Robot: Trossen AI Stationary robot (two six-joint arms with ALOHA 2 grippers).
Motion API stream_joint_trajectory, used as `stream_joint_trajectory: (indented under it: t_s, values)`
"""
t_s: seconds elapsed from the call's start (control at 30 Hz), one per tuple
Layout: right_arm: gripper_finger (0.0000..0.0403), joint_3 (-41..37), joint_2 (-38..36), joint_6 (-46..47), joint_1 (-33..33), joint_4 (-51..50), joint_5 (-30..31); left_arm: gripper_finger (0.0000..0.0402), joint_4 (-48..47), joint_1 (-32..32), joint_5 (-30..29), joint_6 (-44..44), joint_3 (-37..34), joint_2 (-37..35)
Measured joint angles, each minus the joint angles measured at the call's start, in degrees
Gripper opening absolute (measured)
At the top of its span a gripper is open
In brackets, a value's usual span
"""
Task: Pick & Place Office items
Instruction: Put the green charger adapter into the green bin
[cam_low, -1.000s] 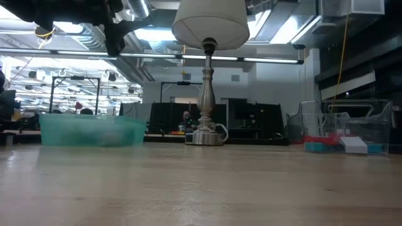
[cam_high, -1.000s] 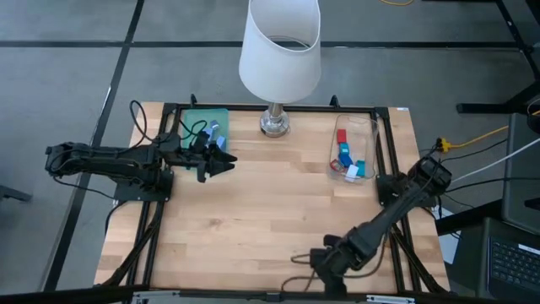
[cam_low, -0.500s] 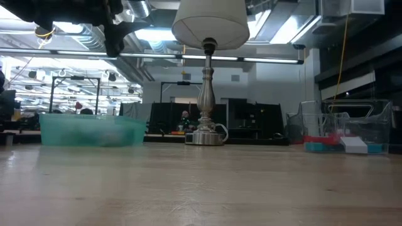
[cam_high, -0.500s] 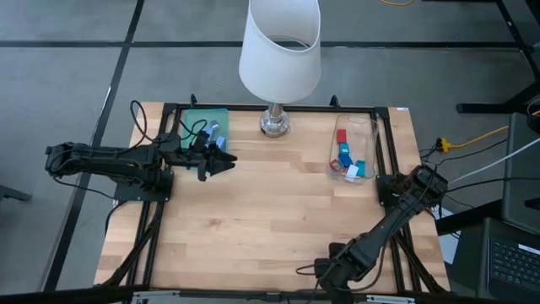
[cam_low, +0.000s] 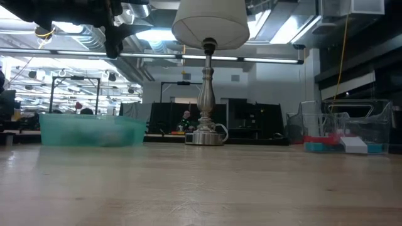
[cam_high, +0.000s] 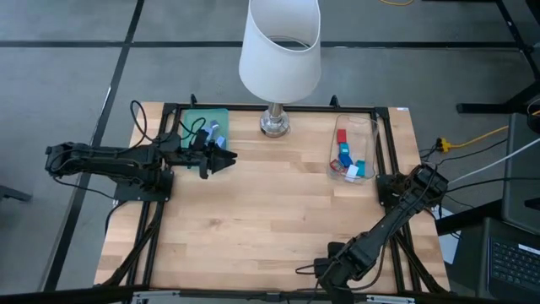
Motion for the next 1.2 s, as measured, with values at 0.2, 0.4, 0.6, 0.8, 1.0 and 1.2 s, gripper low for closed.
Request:
stream_joint_trajectory:
  t_s: [0.2,0.4,0.6,0.8,1.0,1.2]
  values:
    - [0.0288,0.00,-1.28,-2.35,-0.93,-0.30,0.88,0.0214,0.00,0.02,-0.49,0.09,0.00,0.00]
    - [0.0288,-0.02,-1.73,-7.18,-1.98,-1.70,2.09,0.0214,0.00,0.02,-0.58,0.75,0.00,0.00]
    - [0.0288,-0.02,-1.73,-8.63,-2.38,-2.16,2.62,0.0214,-0.02,0.02,-0.58,0.92,0.00,0.00]
    - [0.0288,-0.61,-1.33,-8.49,-0.83,-1.91,4.96,0.0214,-0.02,0.02,-0.64,1.01,0.00,0.00]
    - [0.0287,-4.65,-0.35,-6.26,1.25,1.58,3.38,0.0214,-0.07,0.02,-0.69,1.01,0.00,0.00]
    - [0.0284,-5.03,-0.35,-6.91,1.42,1.83,5.09,0.0214,-0.46,0.02,-2.34,1.03,0.00,0.00]
